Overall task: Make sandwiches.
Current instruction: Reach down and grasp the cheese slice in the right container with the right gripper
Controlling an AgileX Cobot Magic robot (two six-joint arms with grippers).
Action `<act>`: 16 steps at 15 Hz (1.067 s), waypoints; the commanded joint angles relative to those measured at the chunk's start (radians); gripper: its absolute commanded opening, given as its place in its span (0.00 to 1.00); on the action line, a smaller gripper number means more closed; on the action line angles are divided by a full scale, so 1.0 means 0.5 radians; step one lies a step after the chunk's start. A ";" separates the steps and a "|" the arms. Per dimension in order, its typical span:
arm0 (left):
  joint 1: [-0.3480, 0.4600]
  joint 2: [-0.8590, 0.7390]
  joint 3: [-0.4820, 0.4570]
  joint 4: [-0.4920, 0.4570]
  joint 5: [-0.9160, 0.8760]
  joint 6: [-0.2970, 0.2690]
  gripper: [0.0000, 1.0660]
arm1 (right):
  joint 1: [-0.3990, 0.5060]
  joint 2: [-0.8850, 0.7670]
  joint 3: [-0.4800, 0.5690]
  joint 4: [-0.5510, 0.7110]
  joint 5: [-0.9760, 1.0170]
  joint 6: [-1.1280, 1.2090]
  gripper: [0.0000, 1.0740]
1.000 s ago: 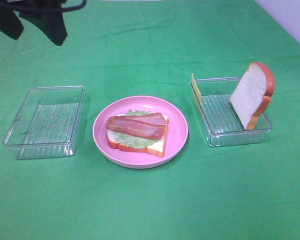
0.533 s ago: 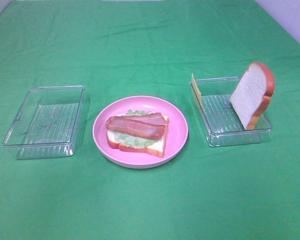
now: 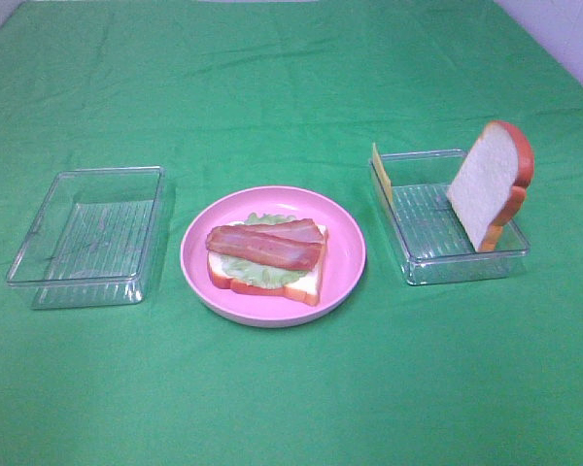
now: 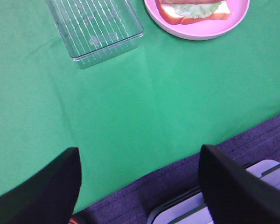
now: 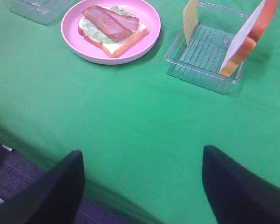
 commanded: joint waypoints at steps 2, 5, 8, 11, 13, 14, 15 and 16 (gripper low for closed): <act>-0.004 -0.470 0.136 0.010 0.074 0.068 0.64 | -0.006 -0.018 0.006 -0.010 -0.022 -0.010 0.64; -0.004 -0.876 0.262 0.008 0.048 0.264 0.64 | -0.006 -0.018 0.006 -0.010 -0.022 -0.010 0.64; -0.004 -1.002 0.420 -0.038 0.032 0.342 0.64 | -0.006 -0.018 0.006 -0.010 -0.022 -0.008 0.64; -0.004 -1.004 0.484 -0.060 -0.196 0.384 0.64 | -0.006 -0.008 0.004 -0.010 -0.026 -0.004 0.64; -0.004 -1.004 0.488 -0.078 -0.214 0.384 0.64 | -0.006 0.040 -0.018 -0.010 -0.060 0.024 0.64; -0.004 -1.004 0.488 -0.078 -0.214 0.384 0.64 | -0.006 0.088 -0.036 -0.012 -0.112 0.056 0.64; -0.004 -1.004 0.490 -0.076 -0.232 0.384 0.64 | -0.006 0.144 -0.048 -0.016 -0.212 0.056 0.64; -0.004 -1.004 0.500 -0.076 -0.250 0.384 0.64 | -0.006 0.178 -0.048 -0.016 -0.288 0.056 0.64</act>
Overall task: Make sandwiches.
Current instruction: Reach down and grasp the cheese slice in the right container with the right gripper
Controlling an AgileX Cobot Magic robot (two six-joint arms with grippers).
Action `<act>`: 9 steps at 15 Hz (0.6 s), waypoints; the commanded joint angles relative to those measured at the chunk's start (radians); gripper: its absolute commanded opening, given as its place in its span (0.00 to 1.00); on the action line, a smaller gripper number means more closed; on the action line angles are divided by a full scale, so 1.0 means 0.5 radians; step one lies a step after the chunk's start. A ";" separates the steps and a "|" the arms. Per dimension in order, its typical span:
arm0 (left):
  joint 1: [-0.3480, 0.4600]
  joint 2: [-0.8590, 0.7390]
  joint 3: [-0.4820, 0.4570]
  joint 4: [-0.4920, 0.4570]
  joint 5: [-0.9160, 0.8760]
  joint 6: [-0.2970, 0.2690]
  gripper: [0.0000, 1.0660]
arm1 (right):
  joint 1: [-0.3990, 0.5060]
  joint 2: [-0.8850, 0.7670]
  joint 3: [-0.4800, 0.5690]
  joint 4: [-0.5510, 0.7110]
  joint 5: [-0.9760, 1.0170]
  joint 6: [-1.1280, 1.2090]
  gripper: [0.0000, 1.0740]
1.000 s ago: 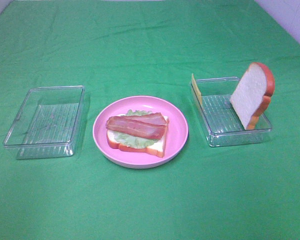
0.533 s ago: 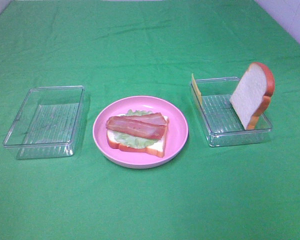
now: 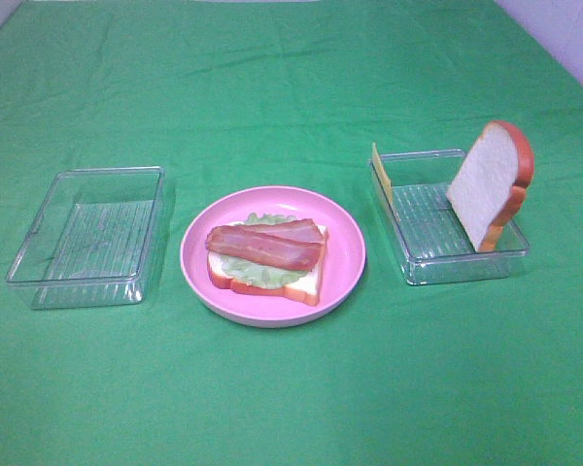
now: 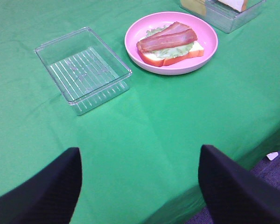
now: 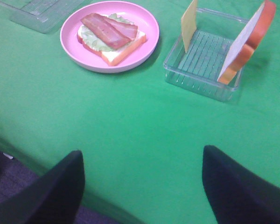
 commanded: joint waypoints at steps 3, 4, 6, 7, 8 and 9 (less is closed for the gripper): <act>-0.004 -0.038 0.064 -0.018 -0.148 0.002 0.64 | -0.006 0.306 -0.018 -0.014 -0.496 0.022 0.64; -0.004 -0.040 0.064 -0.018 -0.148 0.002 0.64 | -0.006 0.414 -0.018 -0.014 -0.600 0.022 0.64; -0.004 -0.040 0.064 -0.020 -0.148 0.002 0.64 | -0.006 0.746 -0.018 -0.014 -0.838 0.070 0.63; -0.004 -0.040 0.064 -0.028 -0.148 0.002 0.64 | -0.006 0.882 -0.018 -0.014 -0.946 0.152 0.63; -0.004 -0.040 0.064 -0.034 -0.148 0.002 0.64 | -0.006 1.036 -0.020 -0.014 -1.048 0.250 0.63; -0.004 -0.040 0.064 -0.034 -0.148 0.002 0.64 | -0.006 1.190 -0.038 -0.014 -1.114 0.316 0.62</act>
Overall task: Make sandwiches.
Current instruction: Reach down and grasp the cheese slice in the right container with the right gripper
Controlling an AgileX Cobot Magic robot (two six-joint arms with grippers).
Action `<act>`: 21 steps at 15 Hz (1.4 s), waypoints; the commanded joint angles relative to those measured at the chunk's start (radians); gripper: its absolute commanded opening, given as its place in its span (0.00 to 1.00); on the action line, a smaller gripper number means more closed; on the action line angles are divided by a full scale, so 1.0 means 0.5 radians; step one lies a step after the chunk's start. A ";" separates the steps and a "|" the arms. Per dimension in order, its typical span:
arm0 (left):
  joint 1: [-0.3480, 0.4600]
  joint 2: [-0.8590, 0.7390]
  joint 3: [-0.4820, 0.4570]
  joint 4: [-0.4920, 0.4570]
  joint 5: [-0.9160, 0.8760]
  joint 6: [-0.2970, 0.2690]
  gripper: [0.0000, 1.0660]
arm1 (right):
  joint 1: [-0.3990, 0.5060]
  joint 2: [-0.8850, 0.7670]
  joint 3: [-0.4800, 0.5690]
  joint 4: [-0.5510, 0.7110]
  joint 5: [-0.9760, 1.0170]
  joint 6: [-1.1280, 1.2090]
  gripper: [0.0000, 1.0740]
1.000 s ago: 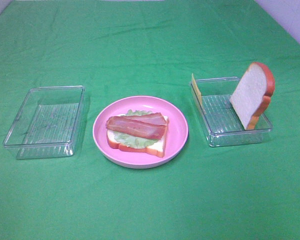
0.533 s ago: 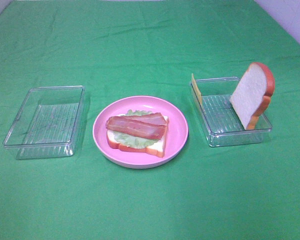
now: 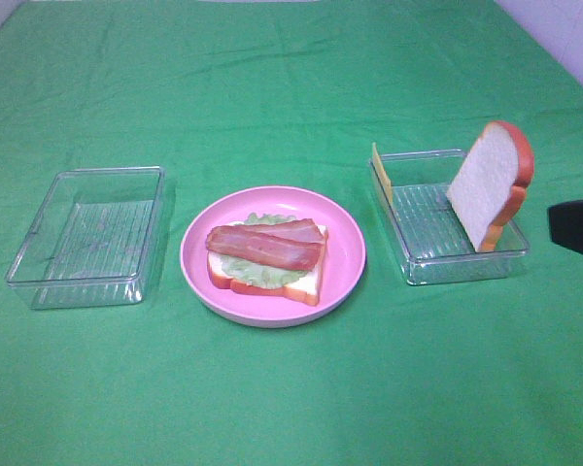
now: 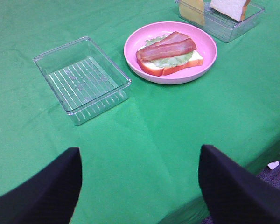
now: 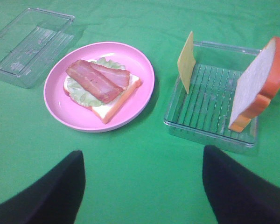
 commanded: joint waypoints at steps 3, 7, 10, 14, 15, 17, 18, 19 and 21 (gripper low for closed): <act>-0.004 -0.040 0.004 -0.026 -0.024 0.002 0.64 | -0.006 0.532 -0.218 -0.014 -0.160 0.226 0.59; -0.004 -0.040 0.004 -0.026 -0.024 0.002 0.64 | -0.006 1.128 -0.708 -0.014 0.050 0.228 0.59; -0.004 -0.040 0.004 -0.024 -0.024 -0.004 0.64 | -0.008 1.704 -1.380 -0.016 0.574 0.246 0.59; -0.004 -0.040 0.004 -0.024 -0.024 -0.004 0.64 | -0.034 2.158 -2.054 -0.020 1.068 0.326 0.59; -0.004 -0.040 0.004 -0.024 -0.024 -0.004 0.64 | -0.034 2.158 -2.054 -0.020 1.068 0.326 0.59; -0.004 -0.040 0.004 -0.024 -0.024 -0.004 0.64 | -0.164 2.406 -2.386 0.012 1.272 0.328 0.59; -0.004 -0.040 0.004 -0.024 -0.024 -0.004 0.64 | -0.262 2.526 -2.526 0.142 1.308 0.320 0.59; -0.004 -0.040 0.004 -0.024 -0.024 -0.004 0.64 | -0.294 2.610 -2.616 0.236 1.308 0.304 0.59; -0.004 -0.040 0.004 -0.024 -0.024 -0.004 0.64 | -0.306 2.772 -2.766 0.328 1.310 0.270 0.59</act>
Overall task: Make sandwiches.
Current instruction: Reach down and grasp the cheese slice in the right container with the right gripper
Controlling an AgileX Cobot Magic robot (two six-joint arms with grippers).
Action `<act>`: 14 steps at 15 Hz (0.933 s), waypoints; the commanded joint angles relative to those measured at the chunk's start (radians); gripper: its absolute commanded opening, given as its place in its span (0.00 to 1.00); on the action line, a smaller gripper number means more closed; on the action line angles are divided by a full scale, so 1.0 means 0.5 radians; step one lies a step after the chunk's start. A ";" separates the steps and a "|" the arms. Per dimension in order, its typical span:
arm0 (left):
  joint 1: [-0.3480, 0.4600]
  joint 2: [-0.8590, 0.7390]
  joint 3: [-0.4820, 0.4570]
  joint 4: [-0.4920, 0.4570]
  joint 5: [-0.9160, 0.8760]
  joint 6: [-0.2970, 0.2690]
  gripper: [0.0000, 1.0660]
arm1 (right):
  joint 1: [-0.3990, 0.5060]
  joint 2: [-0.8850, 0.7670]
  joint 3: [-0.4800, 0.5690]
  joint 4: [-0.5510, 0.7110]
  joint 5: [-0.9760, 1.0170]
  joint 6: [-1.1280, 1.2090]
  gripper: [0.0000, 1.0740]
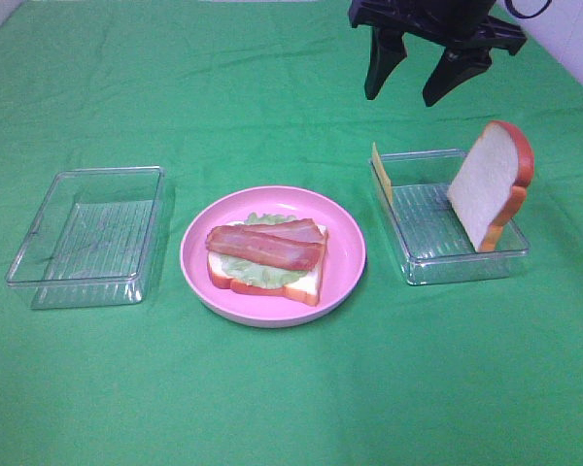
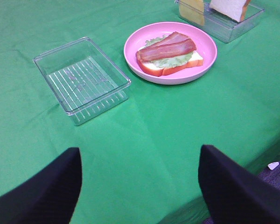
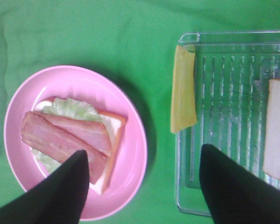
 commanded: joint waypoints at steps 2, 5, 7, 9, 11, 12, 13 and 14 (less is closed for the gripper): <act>-0.004 -0.040 0.004 -0.022 -0.022 -0.004 0.64 | -0.006 0.230 -0.168 0.112 0.022 -0.030 0.59; -0.004 -0.040 0.004 -0.022 -0.022 -0.004 0.64 | -0.006 0.418 -0.256 0.112 0.020 -0.028 0.59; -0.004 -0.040 0.004 -0.022 -0.022 -0.004 0.64 | -0.006 0.508 -0.290 0.110 0.038 -0.024 0.56; -0.004 -0.040 0.004 -0.022 -0.022 -0.004 0.64 | -0.006 0.556 -0.290 0.096 0.038 -0.024 0.55; -0.004 -0.040 0.004 -0.022 -0.022 -0.004 0.64 | -0.006 0.586 -0.290 0.072 0.034 -0.024 0.51; -0.004 -0.040 0.004 -0.022 -0.022 -0.004 0.64 | -0.006 0.586 -0.290 0.060 0.030 -0.024 0.48; -0.004 -0.040 0.004 -0.022 -0.022 -0.004 0.64 | -0.006 0.586 -0.290 0.044 0.030 -0.024 0.44; -0.004 -0.040 0.004 -0.022 -0.022 -0.004 0.64 | -0.006 0.586 -0.290 0.016 0.034 -0.024 0.42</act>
